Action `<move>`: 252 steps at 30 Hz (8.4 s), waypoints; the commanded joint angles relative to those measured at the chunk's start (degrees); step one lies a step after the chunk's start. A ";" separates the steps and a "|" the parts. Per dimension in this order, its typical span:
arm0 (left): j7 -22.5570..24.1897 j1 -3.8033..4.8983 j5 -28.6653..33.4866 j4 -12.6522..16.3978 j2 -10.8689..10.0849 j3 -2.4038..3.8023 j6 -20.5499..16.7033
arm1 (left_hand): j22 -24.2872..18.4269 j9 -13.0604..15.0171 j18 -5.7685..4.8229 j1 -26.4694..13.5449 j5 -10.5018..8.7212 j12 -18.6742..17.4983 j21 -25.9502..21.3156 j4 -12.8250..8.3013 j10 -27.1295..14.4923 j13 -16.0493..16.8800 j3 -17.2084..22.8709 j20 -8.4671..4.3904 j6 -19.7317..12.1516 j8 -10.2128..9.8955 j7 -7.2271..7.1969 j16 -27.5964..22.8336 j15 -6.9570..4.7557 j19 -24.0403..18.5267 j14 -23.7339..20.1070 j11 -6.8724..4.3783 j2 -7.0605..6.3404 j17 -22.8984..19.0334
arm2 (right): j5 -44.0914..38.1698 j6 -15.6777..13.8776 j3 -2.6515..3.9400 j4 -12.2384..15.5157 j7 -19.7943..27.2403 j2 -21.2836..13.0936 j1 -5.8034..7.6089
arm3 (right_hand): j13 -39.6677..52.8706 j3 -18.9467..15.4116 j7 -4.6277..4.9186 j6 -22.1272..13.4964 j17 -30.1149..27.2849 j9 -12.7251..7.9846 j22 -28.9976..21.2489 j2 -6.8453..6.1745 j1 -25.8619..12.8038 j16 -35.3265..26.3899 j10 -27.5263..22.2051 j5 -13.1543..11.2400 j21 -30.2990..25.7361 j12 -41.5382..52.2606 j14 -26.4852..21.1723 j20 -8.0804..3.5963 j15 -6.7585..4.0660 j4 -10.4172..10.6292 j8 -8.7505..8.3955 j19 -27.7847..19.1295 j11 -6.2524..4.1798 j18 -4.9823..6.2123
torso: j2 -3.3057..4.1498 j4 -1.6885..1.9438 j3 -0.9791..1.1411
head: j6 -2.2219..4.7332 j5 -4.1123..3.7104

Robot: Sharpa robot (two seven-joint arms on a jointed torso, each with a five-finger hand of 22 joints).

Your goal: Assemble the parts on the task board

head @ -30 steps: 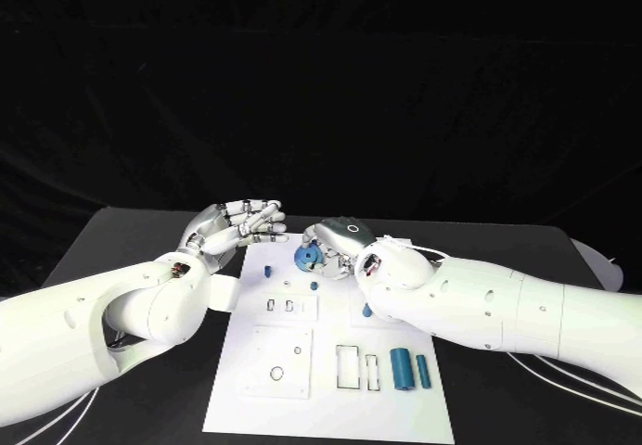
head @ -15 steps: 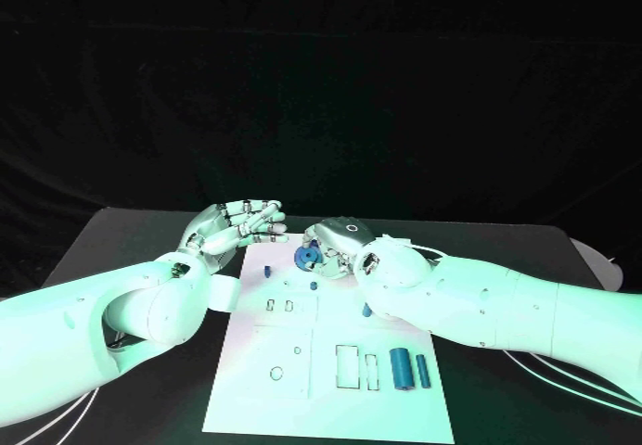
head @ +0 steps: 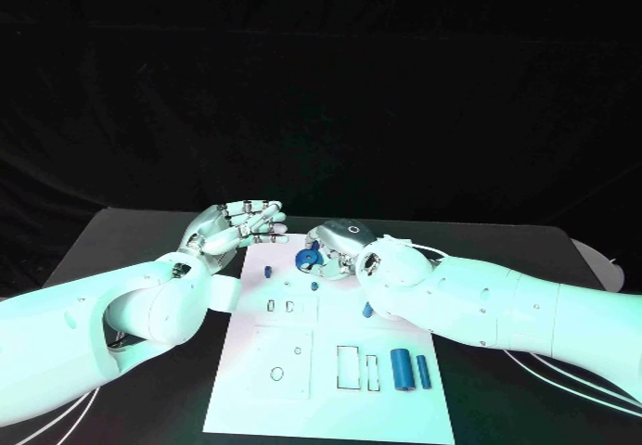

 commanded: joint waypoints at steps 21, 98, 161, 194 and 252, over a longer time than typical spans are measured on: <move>-0.16 0.09 -0.24 -0.01 -0.20 0.06 0.69 | 0.11 -0.16 0.70 0.04 -0.08 -0.47 0.28 -0.25 0.17 -0.08 0.02 -0.04 -0.40 -0.45 1.98 -0.13 0.09 0.51 -0.07 0.32 0.55 0.14 | 2.03 -3.77 0.03 2.21 0.20 -3.62 0.11 | 0.45 0.97 -0.43 1.28 12.66 0.11 14.16 1.89 -1.40 0.30 0.73 3.66 -0.16 0.68 5.39 -0.24 -0.10 -0.28 -0.24 5.17 -0.50 -0.53 | -0.06 -0.19 0.10 | 0.29 0.15; -0.54 0.04 -0.24 -0.95 -0.36 0.03 1.82 | 0.13 -0.19 0.68 0.21 -0.08 -0.66 0.37 -0.43 0.22 -0.05 0.03 -0.03 -0.46 -0.53 1.95 -0.22 0.14 0.44 -0.19 0.32 0.59 0.25 | 24.99 4.33 0.13 6.25 15.77 -24.65 -1.47 | 0.87 4.03 0.07 1.52 13.31 -0.22 14.49 -1.11 8.88 0.54 1.15 0.21 0.06 0.99 5.54 -0.08 0.16 -6.02 -1.62 5.45 -0.18 -0.63 | -0.47 -1.92 1.45 | 0.48 0.53; -0.89 0.02 -0.24 -3.96 1.22 0.01 2.04 | 0.16 -0.20 0.68 0.46 -0.09 -0.82 0.47 -0.63 0.27 -0.04 0.18 -0.03 -0.46 -0.57 1.96 -0.29 0.14 0.40 -0.28 0.33 0.79 0.36 | 17.16 -5.36 0.41 22.25 5.10 -19.90 0.19 | 2.71 7.83 -3.40 7.81 13.44 3.29 15.06 5.12 8.49 0.57 3.79 0.13 0.58 2.59 5.59 -2.44 -2.47 -7.03 5.37 5.99 -3.23 -0.82 | -1.27 -1.70 1.17 | -0.89 1.27; -1.30 0.01 -0.24 -5.29 2.57 -0.01 1.89 | 0.17 -0.21 0.67 0.46 -0.10 -0.90 0.50 -0.65 0.30 -0.04 0.19 -0.02 -0.48 -0.59 1.96 -0.33 0.15 0.36 -0.32 0.34 0.84 0.41 | 4.32 -0.10 -0.89 16.45 -1.24 -5.46 -4.97 | 2.46 7.57 -3.21 6.99 13.35 3.51 15.06 4.31 7.03 0.53 3.57 -0.85 0.58 2.27 5.57 -2.44 -2.38 -6.70 5.59 5.99 -3.07 -0.82 | -1.47 -1.65 1.12 | -3.11 4.32; -1.79 0.01 -0.25 -5.27 2.27 -0.01 2.10 | 0.15 -0.23 0.63 0.38 -0.09 -1.02 0.48 -0.65 0.29 -0.04 0.14 0.01 -0.51 -0.64 1.98 -0.41 0.20 0.19 -0.44 0.37 0.83 0.46 | 2.50 0.72 -1.18 14.76 -2.62 -4.16 -5.47 | -0.66 4.46 -0.50 0.23 12.01 1.85 13.87 -1.39 2.32 -0.05 -0.64 -1.75 -0.72 -1.05 5.22 -0.56 -0.27 -4.70 2.53 4.78 -0.60 -0.38 | -1.47 -1.65 1.09 | -3.18 4.48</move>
